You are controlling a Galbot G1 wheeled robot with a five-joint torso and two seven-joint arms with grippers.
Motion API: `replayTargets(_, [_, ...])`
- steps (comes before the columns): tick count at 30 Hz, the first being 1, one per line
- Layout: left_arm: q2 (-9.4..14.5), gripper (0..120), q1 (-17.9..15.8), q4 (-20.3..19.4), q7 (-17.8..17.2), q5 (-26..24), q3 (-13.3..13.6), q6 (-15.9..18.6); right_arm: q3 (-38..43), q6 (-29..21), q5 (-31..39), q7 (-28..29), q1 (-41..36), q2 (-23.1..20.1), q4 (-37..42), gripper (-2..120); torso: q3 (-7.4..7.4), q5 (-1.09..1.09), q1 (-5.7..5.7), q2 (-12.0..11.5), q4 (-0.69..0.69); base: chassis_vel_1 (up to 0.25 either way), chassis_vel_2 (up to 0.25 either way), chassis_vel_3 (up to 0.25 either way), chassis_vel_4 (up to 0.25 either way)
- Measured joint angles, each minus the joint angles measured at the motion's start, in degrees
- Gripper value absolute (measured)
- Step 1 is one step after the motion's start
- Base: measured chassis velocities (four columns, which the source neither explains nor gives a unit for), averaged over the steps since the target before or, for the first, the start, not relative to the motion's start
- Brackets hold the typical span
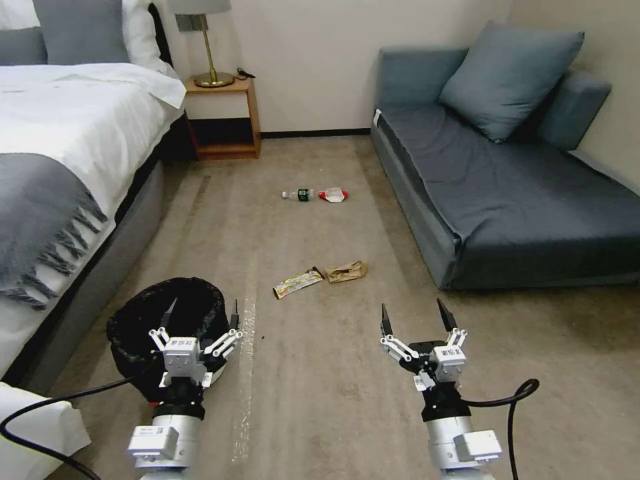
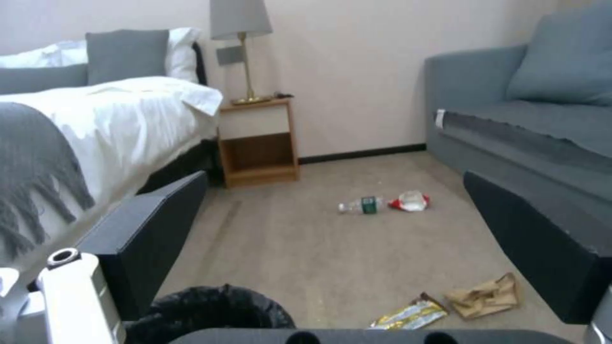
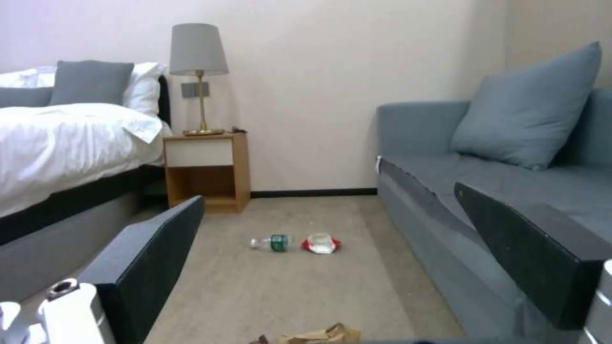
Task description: Pick up the trash bin, then pick up the garbage on the floor and place it into the trash bin.
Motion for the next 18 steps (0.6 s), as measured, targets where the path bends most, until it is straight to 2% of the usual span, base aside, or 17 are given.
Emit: replayTargets(18, [-0.84,99,0.29,-0.65,-0.18,0.30,-0.05,0.03,-1.17,-0.64,-0.23,-0.05,0.17,0.00,-0.12,100,0.00,0.00,0.00,0.00,0.00,0.000,0.000,0.000,0.000])
